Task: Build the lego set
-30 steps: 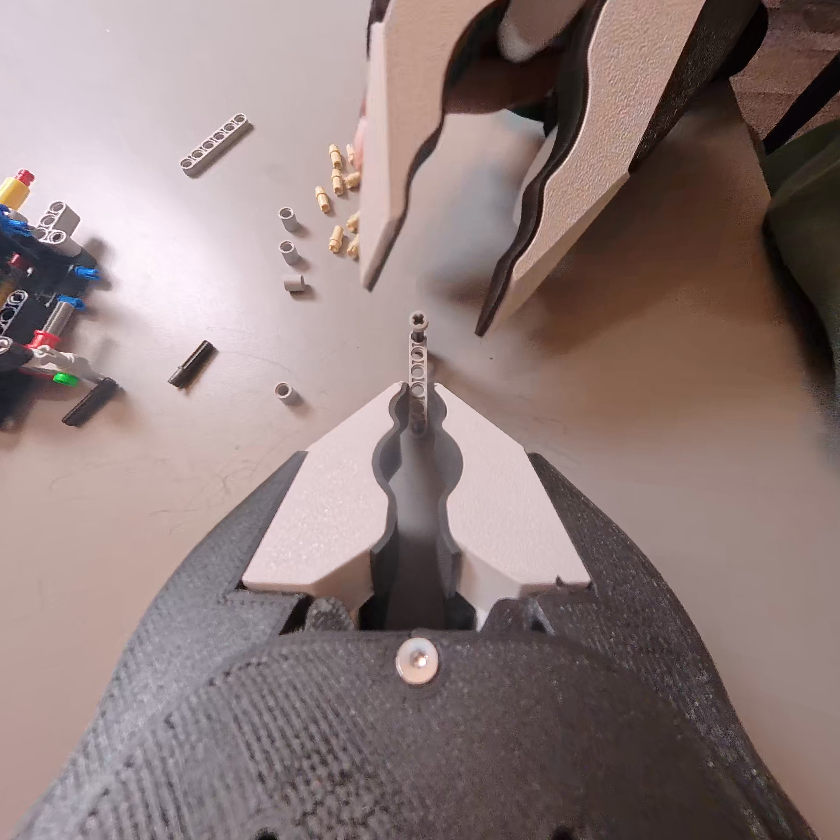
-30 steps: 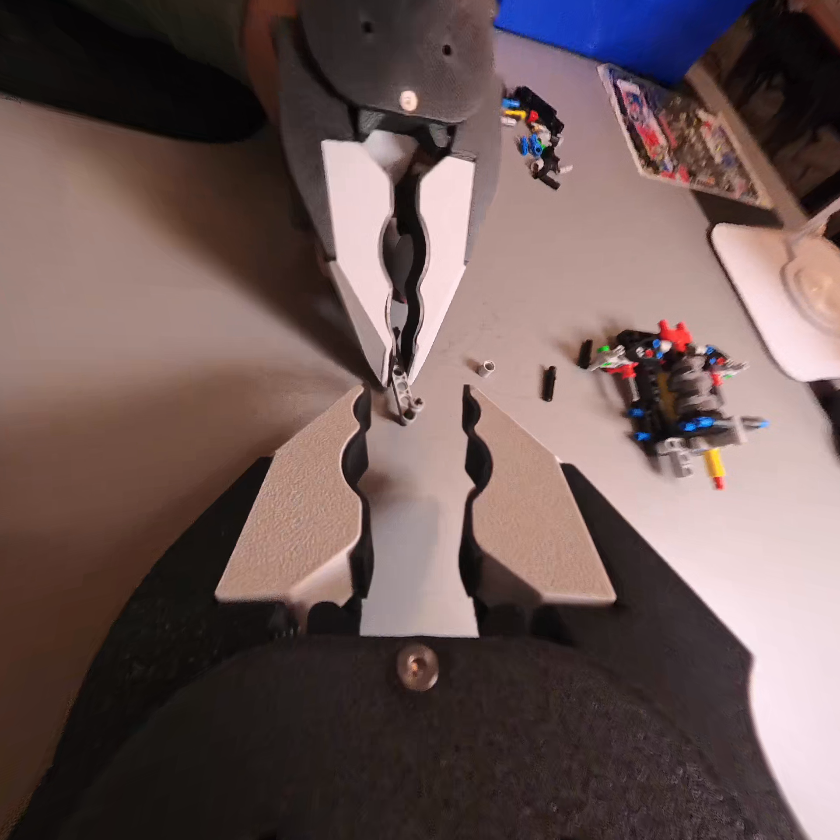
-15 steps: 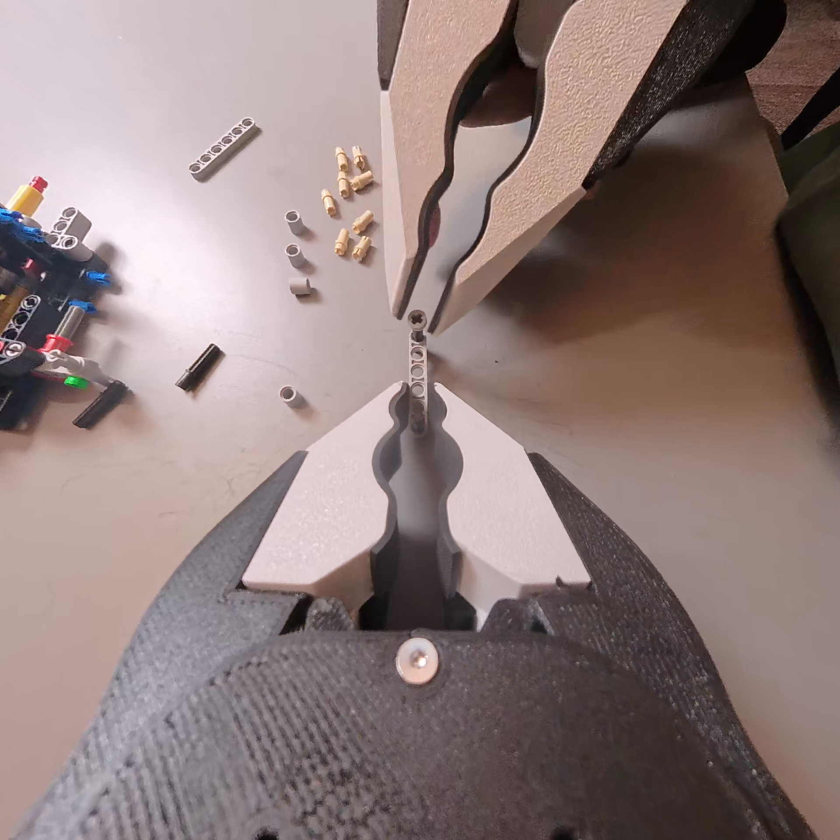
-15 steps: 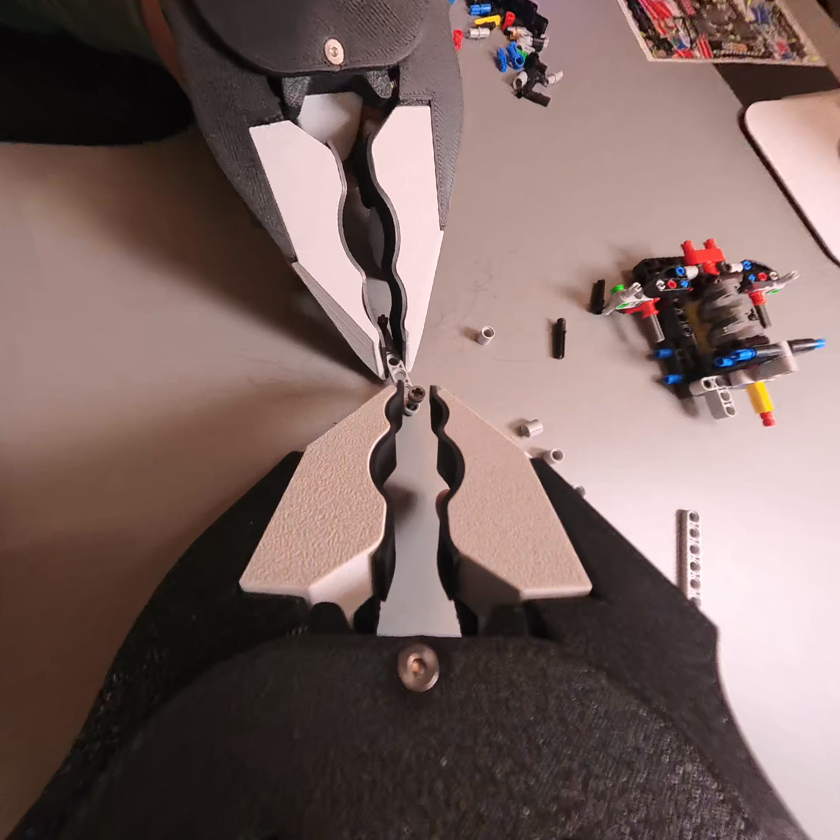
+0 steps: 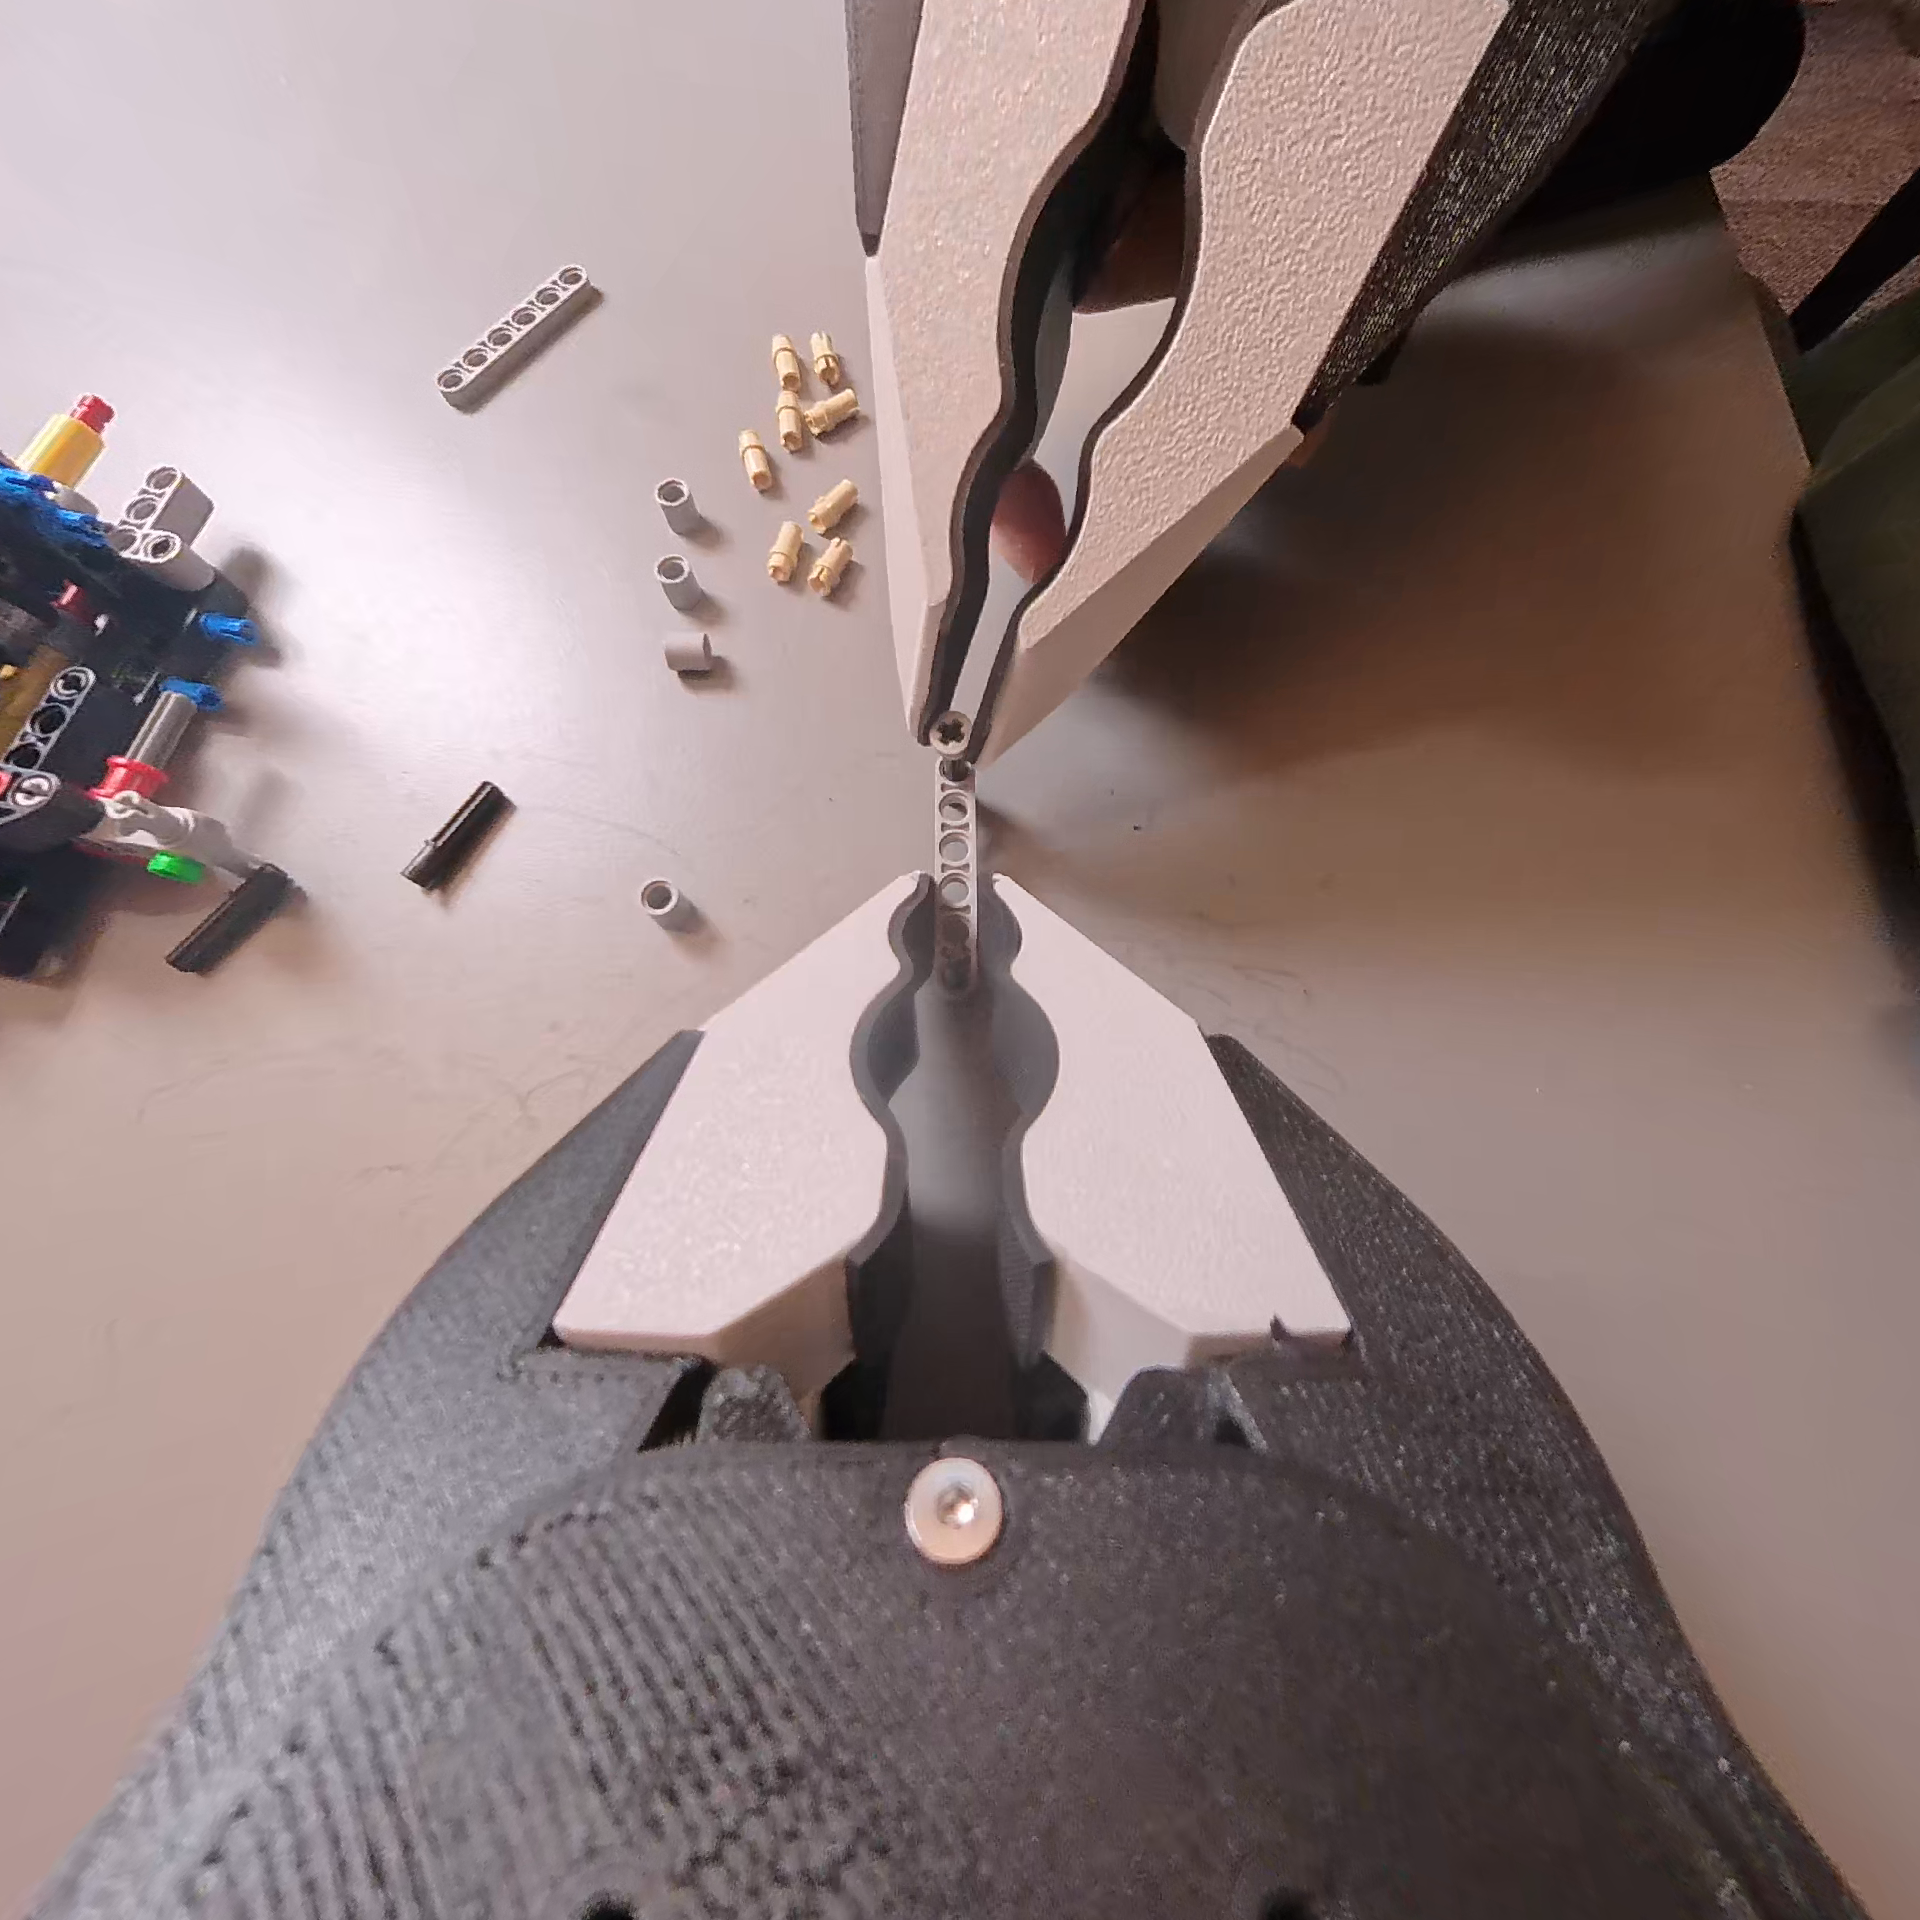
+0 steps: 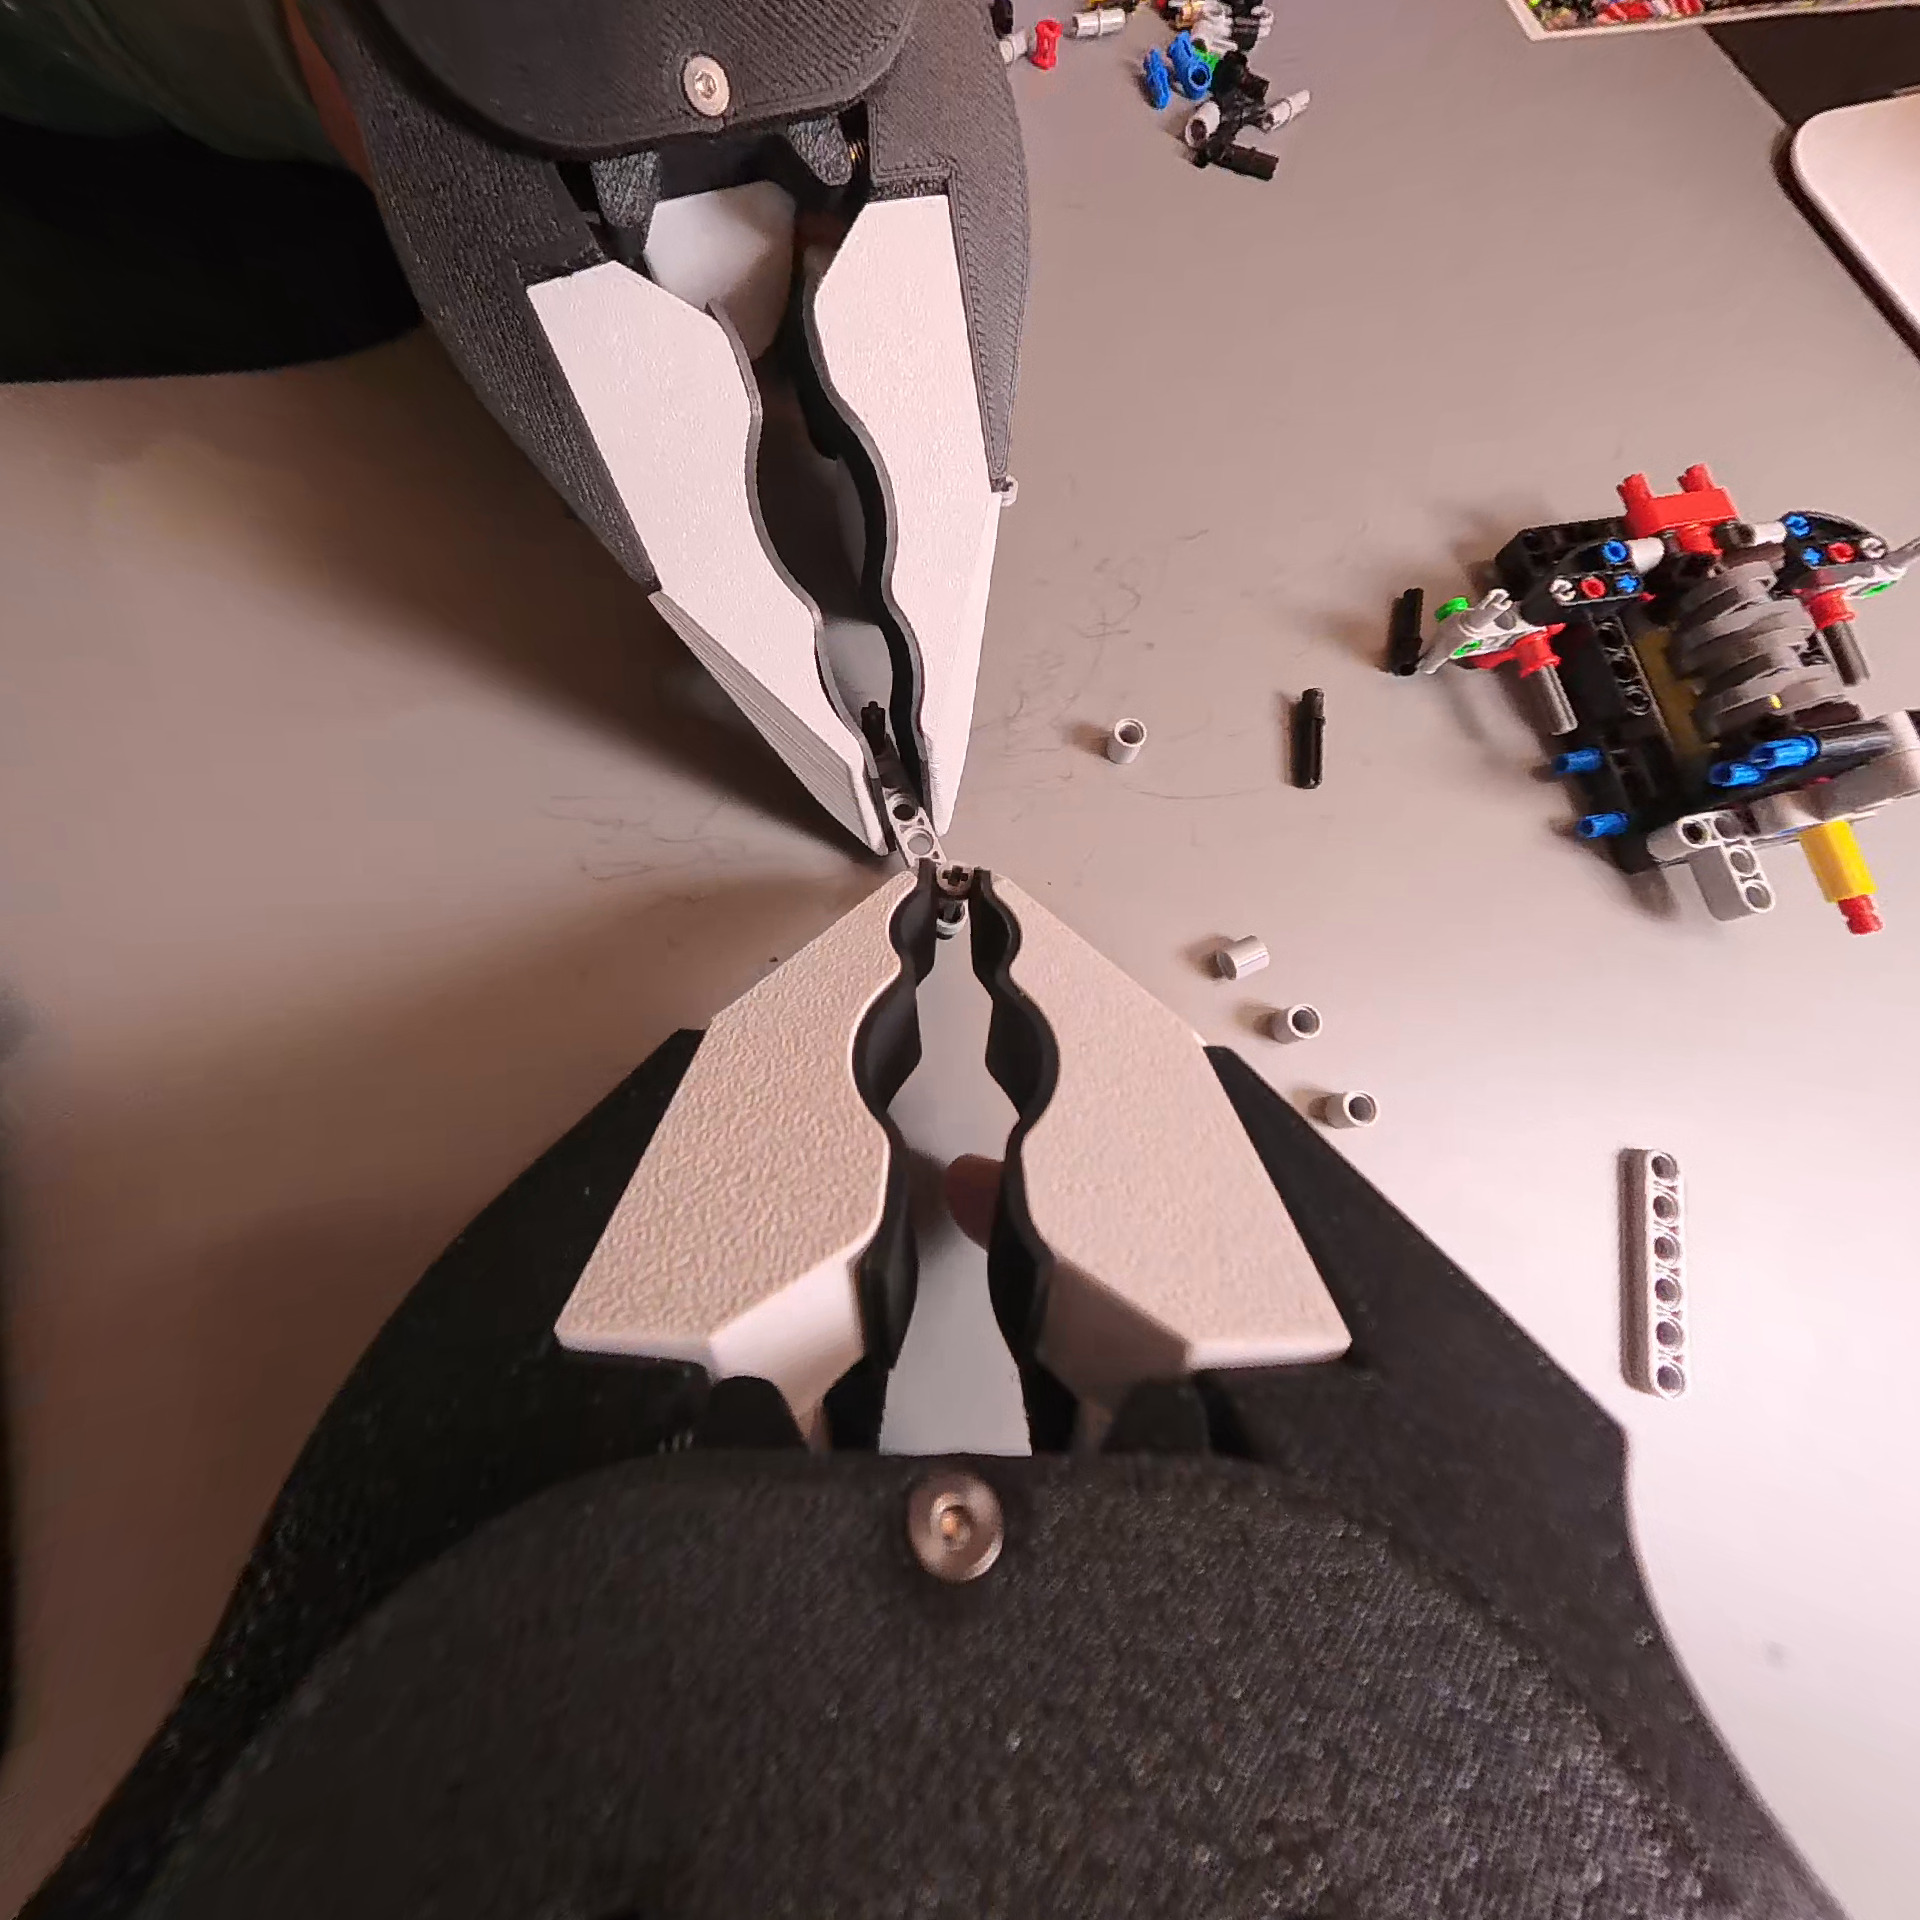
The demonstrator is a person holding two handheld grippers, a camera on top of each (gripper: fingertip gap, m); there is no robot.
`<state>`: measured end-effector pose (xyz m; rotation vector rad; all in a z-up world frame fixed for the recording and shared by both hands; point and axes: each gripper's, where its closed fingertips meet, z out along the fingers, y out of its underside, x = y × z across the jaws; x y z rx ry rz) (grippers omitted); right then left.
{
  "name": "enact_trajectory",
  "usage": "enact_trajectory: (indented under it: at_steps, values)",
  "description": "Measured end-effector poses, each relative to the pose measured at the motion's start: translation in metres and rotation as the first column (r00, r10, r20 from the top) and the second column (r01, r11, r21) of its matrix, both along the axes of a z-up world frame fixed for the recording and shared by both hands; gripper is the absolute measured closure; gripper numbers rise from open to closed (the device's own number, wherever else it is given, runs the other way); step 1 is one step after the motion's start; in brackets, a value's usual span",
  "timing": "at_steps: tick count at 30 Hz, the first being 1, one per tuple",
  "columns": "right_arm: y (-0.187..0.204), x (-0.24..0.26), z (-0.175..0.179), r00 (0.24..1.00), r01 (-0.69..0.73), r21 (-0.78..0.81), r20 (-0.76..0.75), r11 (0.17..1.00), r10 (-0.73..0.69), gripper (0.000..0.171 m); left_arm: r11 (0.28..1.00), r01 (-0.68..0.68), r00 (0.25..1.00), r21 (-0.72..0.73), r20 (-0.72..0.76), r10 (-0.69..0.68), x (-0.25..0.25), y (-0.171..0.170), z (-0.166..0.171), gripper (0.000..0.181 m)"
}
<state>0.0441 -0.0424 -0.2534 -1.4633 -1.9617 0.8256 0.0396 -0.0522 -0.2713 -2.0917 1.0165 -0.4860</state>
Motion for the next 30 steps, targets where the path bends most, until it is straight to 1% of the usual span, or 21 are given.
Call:
enact_trajectory:
  at_steps: [5,7,9,12,14,15,17,20,24,27,28,30]
  values:
    - [-0.001,0.001,-0.002,0.999,-0.019,-0.044,0.035,0.999,0.021,0.167,1.000,0.001,1.000,0.001,-0.001,-0.001,0.000,0.000,0.000,0.176]
    - [0.001,0.007,-0.016,0.993,-0.035,-0.004,0.112,0.999,0.035,0.171,1.000,-0.003,1.000,0.003,-0.003,0.003,0.000,0.000,0.000,0.176]
    - [0.001,0.006,-0.014,0.994,-0.053,0.050,0.094,0.997,0.048,0.171,1.000,-0.003,1.000,0.007,-0.005,0.003,0.000,0.000,0.000,0.176]
    - [0.000,0.005,-0.013,0.993,-0.059,0.021,0.105,0.998,0.056,0.171,1.000,-0.003,1.000,0.003,-0.002,0.003,0.000,0.000,0.000,0.176]
    - [0.000,0.006,-0.011,0.993,-0.063,0.013,0.102,0.998,0.061,0.164,1.000,-0.001,1.000,0.000,0.001,0.001,0.000,0.000,0.000,0.176]
    - [-0.002,0.008,-0.010,0.991,-0.075,0.007,0.107,0.997,0.074,0.158,1.000,-0.001,1.000,0.000,0.002,0.001,0.000,0.000,0.000,0.176]
    - [0.000,0.009,-0.005,0.993,-0.108,0.068,0.053,0.992,0.105,0.153,1.000,-0.004,1.000,-0.007,0.007,0.004,0.000,0.000,0.000,0.176]
    - [0.002,0.012,-0.001,0.989,-0.134,0.217,-0.028,0.967,0.144,0.146,0.999,-0.020,0.999,-0.031,0.035,0.021,-0.001,0.001,0.002,0.176]
    - [-0.001,0.008,0.007,0.975,-0.099,0.382,-0.147,0.919,0.167,0.149,0.993,-0.040,0.988,-0.110,0.142,0.056,-0.002,0.002,0.007,0.176]
    - [0.002,0.005,0.005,0.970,-0.089,0.513,-0.150,0.854,0.191,0.151,0.989,-0.046,0.980,-0.143,0.183,0.072,-0.003,0.003,0.009,0.176]
    - [0.002,0.004,0.000,0.972,-0.097,0.525,-0.134,0.846,0.195,0.151,0.989,-0.045,0.982,-0.139,0.175,0.069,-0.003,0.003,0.008,0.176]
    - [0.001,0.004,-0.004,0.973,-0.104,0.515,-0.125,0.851,0.195,0.151,0.995,-0.036,0.993,-0.097,0.112,0.047,-0.002,0.002,0.004,0.176]
